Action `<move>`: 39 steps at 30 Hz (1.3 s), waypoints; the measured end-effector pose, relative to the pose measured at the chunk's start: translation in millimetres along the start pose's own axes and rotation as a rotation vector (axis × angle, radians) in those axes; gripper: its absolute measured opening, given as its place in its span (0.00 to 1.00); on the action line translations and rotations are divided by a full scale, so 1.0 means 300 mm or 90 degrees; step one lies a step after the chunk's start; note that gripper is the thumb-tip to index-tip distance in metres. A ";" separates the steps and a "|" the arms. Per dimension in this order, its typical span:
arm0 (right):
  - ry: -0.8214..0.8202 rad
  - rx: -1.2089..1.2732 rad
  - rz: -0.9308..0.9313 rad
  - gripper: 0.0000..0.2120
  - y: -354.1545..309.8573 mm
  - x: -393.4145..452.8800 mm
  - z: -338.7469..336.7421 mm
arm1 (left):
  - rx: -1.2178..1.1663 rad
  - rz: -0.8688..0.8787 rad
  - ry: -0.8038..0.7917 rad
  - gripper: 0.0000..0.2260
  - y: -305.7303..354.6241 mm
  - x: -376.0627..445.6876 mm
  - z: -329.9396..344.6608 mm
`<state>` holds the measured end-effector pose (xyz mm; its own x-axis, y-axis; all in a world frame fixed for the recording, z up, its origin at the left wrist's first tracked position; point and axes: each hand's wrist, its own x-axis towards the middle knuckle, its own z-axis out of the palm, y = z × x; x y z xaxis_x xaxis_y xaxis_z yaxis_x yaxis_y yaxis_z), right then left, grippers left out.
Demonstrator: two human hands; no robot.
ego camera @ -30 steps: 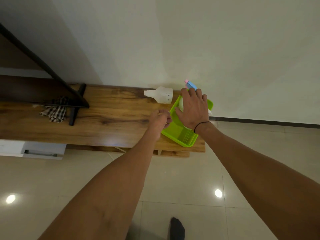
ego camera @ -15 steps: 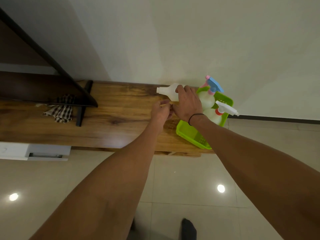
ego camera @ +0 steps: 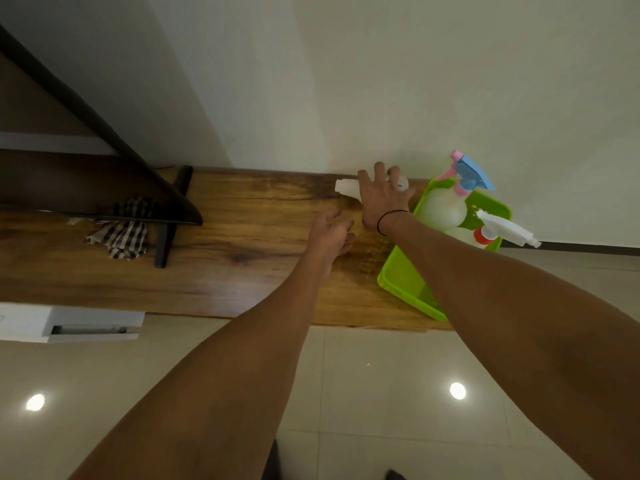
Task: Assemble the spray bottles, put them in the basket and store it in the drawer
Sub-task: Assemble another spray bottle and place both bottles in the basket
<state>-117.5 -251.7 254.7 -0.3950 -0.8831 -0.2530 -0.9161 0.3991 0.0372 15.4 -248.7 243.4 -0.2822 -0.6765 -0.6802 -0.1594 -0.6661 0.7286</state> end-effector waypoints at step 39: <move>-0.354 0.586 -0.239 0.42 -0.817 -0.859 0.693 | 0.020 -0.040 0.174 0.37 -0.929 -0.440 -0.934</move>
<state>223.0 -70.8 109.7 0.1885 -0.8446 -0.5011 -0.4814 0.3653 -0.7968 362.1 -61.7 107.7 -0.0060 -0.6967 -0.7173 -0.1989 -0.7022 0.6837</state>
